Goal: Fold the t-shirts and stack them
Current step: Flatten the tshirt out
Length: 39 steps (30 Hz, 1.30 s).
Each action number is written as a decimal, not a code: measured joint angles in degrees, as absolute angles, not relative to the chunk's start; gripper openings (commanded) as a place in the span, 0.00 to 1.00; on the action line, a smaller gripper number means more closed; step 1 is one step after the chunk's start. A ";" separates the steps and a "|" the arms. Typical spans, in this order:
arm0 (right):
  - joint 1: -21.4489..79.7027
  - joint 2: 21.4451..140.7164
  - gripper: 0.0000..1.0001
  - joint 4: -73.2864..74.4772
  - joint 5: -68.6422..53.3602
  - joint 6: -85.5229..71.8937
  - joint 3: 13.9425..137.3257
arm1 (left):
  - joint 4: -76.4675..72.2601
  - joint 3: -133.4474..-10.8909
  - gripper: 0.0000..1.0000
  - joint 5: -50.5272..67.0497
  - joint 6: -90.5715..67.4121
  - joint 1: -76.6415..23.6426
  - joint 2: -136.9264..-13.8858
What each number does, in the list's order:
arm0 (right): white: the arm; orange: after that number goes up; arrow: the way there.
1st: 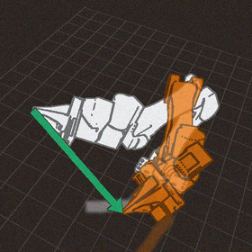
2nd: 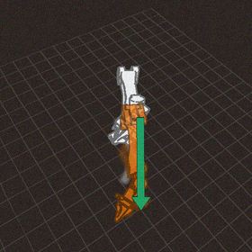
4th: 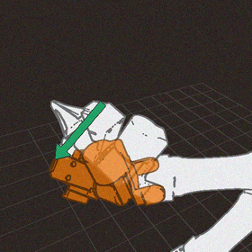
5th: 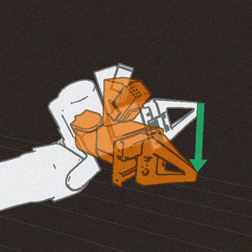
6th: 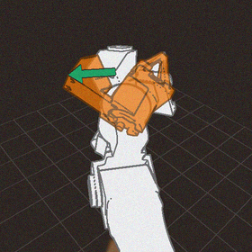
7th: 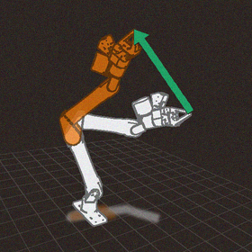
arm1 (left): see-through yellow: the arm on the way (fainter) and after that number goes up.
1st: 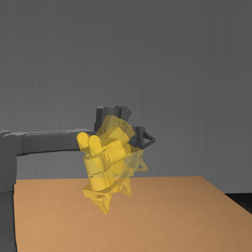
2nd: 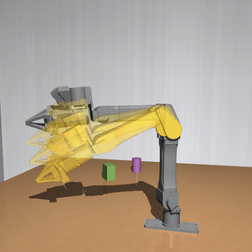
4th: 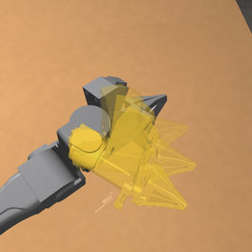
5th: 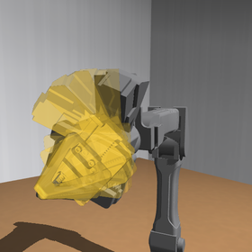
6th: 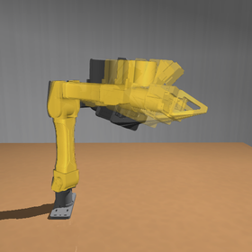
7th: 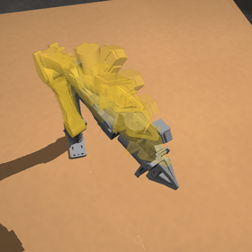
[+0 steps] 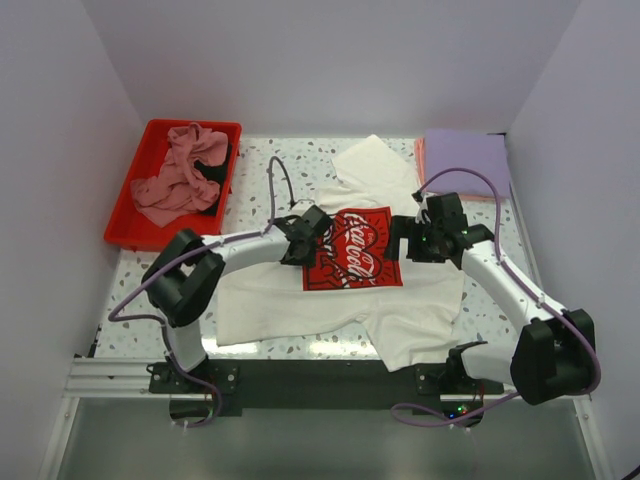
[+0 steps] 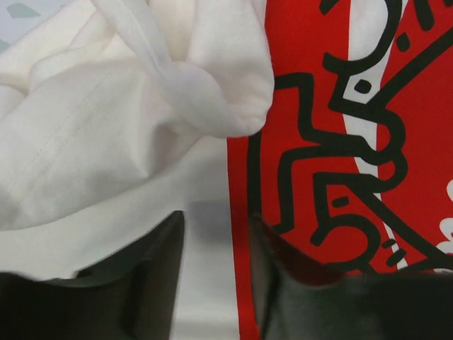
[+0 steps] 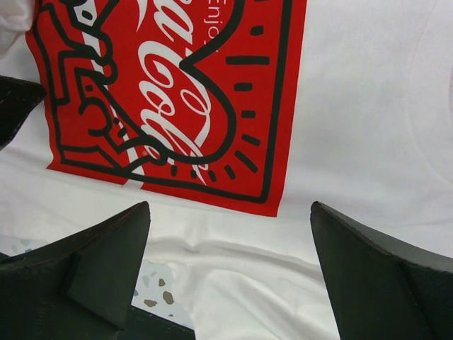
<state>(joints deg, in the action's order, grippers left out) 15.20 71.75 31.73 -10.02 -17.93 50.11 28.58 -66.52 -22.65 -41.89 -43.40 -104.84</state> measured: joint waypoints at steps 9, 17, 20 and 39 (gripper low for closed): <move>15.20 71.50 0.99 31.68 -10.00 -17.93 50.11 | 28.77 -64.88 1.00 -23.92 -40.99 -44.62 -90.91; 15.20 71.50 0.99 31.66 -10.00 -17.93 50.11 | 27.92 -66.35 0.96 -24.45 -39.24 -33.63 -91.92; 15.20 71.50 0.99 31.66 -10.00 -17.93 50.11 | 27.92 -67.07 0.83 -24.27 -38.44 -30.35 -96.47; 15.20 71.50 0.99 31.66 -10.00 -17.93 50.11 | 27.66 -60.07 0.22 -19.25 -40.18 -29.98 -99.22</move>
<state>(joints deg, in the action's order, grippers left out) 15.20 71.50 31.66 -10.00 -17.93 50.11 27.66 -60.07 -19.25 -40.18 -29.98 -99.22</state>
